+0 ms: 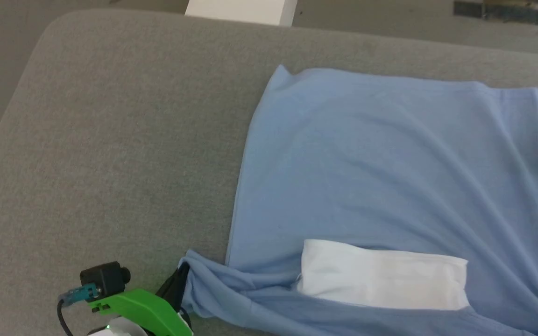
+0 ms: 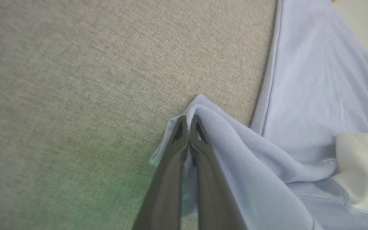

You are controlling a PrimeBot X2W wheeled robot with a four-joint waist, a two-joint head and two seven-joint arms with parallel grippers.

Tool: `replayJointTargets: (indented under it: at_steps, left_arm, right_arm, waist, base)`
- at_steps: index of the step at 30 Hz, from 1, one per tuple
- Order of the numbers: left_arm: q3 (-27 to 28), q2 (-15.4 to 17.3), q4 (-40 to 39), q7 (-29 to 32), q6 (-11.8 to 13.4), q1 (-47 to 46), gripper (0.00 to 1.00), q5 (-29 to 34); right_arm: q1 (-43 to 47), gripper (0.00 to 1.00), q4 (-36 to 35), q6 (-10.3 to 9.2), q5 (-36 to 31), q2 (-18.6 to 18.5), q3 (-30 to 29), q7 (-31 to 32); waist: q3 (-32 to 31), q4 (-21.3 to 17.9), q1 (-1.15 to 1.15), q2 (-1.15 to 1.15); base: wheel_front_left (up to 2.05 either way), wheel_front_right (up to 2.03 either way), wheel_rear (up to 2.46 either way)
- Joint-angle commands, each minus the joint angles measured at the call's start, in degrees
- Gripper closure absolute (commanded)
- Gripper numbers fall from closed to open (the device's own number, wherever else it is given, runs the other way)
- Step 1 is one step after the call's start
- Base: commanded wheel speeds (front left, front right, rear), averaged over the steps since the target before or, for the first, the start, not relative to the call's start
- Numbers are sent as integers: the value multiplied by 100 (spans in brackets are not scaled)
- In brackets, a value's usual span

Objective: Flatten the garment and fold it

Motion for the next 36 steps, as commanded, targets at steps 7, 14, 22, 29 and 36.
replayJointTargets:
  at_steps: [7, 14, 22, 29, 36]
  left_arm:
    - [-113, -196, 325, -249, -207, -356, 100, -9]
    - [-116, -222, 468, -335, -241, -414, 100, -23]
    - [-46, -137, 539, -399, -227, -285, 100, -36]
    - [22, 52, 433, -291, -120, 27, 100, -36]
    - [63, 207, 222, -151, 1, 387, 100, -56]
  right_arm:
    - [-859, 2, 541, -9, -968, -37, -739, 1863]
    - [-805, 100, 75, -9, -1444, 211, -1197, 2360]
    - [220, 100, -921, -9, -602, 622, -1319, -392]
    - [1690, 100, -1564, -9, -192, 802, -1517, -1846]
    - [3230, 100, -2244, -9, -172, 1147, -1937, -1243]
  waist:
    - [897, 620, 0, 0]
    - [810, 569, 0, 0]
    - [161, 319, 0, 0]
    - [-631, -33, 0, 0]
    - [-1165, -436, 0, 0]
  base:
    - [0, 0, 0]
    - [0, 0, 0]
    - [0, 0, 0]
    - [0, 0, 0]
    - [0, 0, 0]
